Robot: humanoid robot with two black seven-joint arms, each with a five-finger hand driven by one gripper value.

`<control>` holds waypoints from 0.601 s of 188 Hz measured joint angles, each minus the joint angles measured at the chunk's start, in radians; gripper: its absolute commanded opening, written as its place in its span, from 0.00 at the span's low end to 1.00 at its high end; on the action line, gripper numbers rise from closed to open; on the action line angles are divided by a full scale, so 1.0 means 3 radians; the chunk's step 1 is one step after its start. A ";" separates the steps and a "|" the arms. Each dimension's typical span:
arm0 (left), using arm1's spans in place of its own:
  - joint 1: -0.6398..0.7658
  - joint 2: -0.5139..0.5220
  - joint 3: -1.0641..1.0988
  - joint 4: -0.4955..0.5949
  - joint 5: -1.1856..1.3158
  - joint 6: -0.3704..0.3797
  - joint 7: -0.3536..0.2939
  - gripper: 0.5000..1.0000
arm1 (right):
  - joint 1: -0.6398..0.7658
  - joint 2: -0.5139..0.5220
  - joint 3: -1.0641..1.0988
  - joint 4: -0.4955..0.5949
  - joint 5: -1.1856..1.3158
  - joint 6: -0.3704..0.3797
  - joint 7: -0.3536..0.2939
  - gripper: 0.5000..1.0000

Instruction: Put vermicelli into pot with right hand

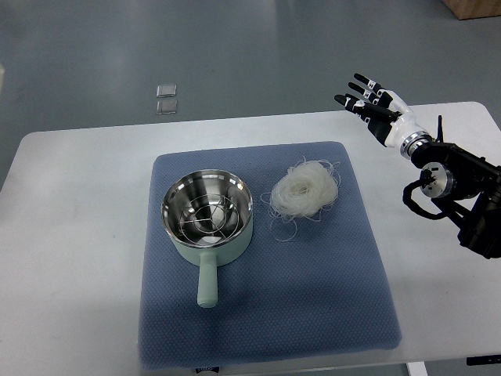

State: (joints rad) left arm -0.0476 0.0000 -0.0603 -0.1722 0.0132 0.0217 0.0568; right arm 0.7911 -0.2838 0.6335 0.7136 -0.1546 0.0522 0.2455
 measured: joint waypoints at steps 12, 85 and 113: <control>0.0000 0.0000 -0.0003 0.0000 0.0000 0.0000 0.0000 1.00 | 0.0004 0.0000 0.0000 0.0000 -0.0001 0.0000 0.0000 0.85; 0.0000 0.0000 -0.0015 0.0009 -0.0014 -0.0001 -0.0001 1.00 | 0.0002 -0.0001 -0.0005 -0.0006 0.0001 0.0000 0.0000 0.85; 0.0000 0.0000 -0.0011 0.0016 -0.0014 -0.0001 -0.0001 1.00 | 0.0001 -0.0006 -0.0005 -0.0013 0.0000 0.0003 0.0000 0.85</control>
State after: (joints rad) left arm -0.0476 0.0000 -0.0635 -0.1673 0.0089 0.0212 0.0566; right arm 0.7915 -0.2856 0.6320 0.7097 -0.1544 0.0531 0.2455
